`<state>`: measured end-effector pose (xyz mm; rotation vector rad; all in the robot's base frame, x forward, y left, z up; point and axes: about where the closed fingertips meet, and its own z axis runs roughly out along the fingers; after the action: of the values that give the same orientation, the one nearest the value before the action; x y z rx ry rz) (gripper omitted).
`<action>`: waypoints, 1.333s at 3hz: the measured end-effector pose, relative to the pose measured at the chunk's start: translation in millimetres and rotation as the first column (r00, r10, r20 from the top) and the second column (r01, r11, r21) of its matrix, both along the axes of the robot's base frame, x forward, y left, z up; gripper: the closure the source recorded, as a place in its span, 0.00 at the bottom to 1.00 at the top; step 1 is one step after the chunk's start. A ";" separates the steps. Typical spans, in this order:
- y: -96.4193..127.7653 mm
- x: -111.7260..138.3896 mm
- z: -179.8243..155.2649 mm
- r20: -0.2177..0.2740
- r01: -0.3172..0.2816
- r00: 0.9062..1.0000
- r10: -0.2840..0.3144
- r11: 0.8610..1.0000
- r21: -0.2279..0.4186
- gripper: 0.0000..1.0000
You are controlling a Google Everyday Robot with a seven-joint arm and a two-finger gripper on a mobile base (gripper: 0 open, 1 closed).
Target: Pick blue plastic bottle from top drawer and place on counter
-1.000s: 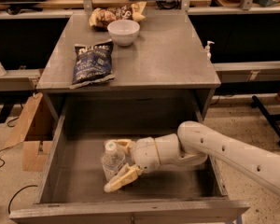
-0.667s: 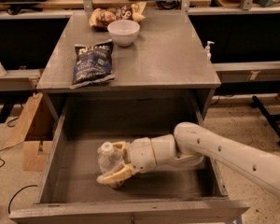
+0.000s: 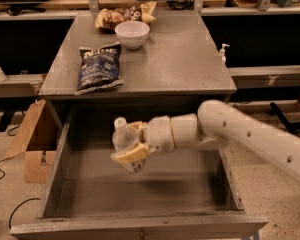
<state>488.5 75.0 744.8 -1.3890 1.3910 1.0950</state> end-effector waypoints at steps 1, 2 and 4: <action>-10.3 29.5 56.1 0.034 0.060 0.998 -0.058 0.997 -0.055 1.00; -22.7 65.2 144.5 0.121 0.169 0.981 -0.155 0.979 -0.117 1.00; -73.4 143.4 255.2 0.219 0.433 0.886 -0.408 0.898 -0.078 1.00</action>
Offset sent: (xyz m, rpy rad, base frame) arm 0.0908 -0.0389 0.2289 -0.1914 -0.1920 -0.2544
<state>632.0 1.7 1000.0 -1.1664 1.5403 0.5770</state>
